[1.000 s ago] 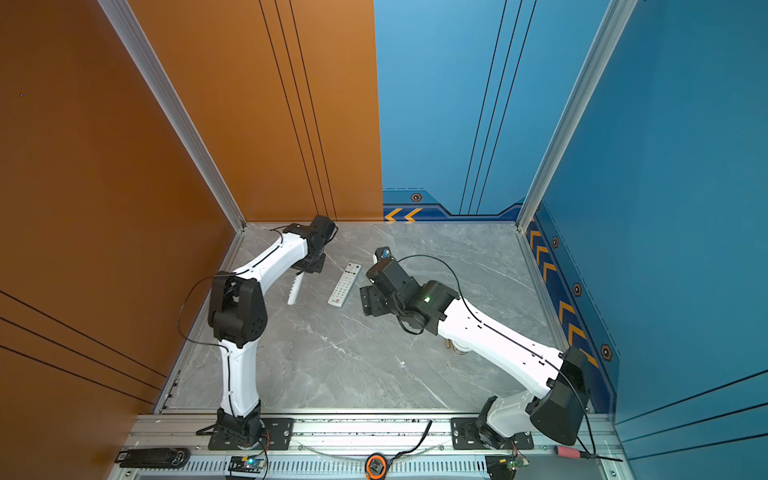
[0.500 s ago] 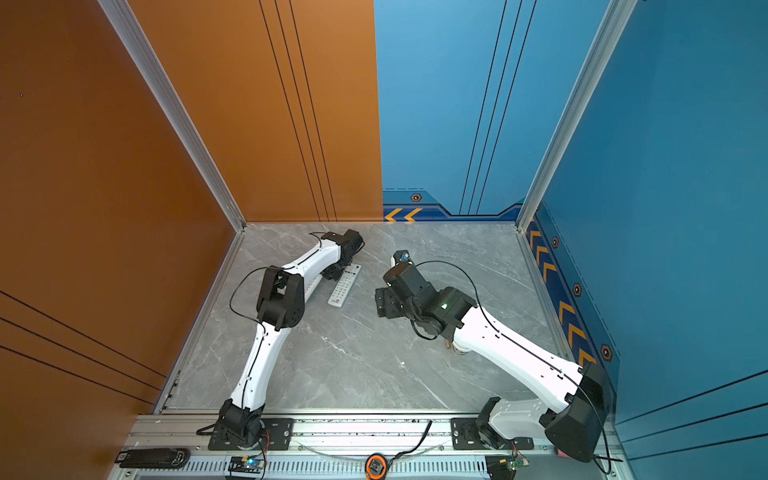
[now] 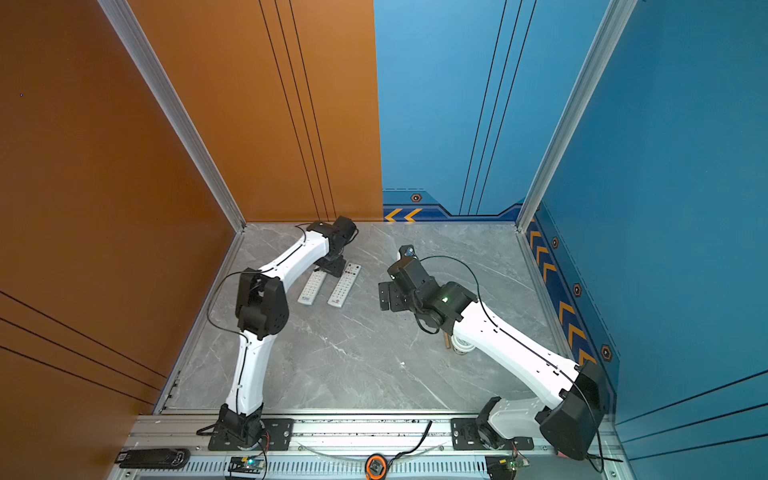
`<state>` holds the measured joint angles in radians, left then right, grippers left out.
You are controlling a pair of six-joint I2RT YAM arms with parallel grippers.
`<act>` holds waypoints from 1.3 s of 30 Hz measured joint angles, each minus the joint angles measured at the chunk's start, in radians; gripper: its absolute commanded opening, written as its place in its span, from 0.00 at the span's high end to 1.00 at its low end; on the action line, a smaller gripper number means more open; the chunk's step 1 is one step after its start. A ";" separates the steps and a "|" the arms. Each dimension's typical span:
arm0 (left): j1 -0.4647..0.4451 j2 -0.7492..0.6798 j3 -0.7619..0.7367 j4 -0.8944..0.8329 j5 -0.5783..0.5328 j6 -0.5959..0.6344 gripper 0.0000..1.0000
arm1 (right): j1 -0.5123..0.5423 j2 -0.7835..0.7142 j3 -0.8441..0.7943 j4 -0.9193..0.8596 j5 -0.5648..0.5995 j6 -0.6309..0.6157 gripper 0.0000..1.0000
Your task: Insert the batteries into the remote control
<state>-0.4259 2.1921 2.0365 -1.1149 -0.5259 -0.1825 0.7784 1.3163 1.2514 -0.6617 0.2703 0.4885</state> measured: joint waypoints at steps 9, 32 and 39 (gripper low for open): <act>0.164 -0.745 -0.882 0.544 0.348 -0.080 0.02 | -0.343 -0.172 -0.320 0.184 0.069 -0.064 0.00; 0.491 -0.727 -1.569 1.639 0.410 0.053 0.02 | -0.740 0.036 -0.915 1.312 -0.223 -0.431 0.00; 0.437 -0.628 -1.648 1.906 0.456 0.137 0.02 | -0.740 0.223 -0.912 1.506 -0.198 -0.444 0.00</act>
<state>0.0109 1.5642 0.3889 0.7910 -0.0696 -0.0456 0.0383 1.5394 0.3393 0.8448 0.0719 0.0441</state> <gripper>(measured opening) 0.979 0.997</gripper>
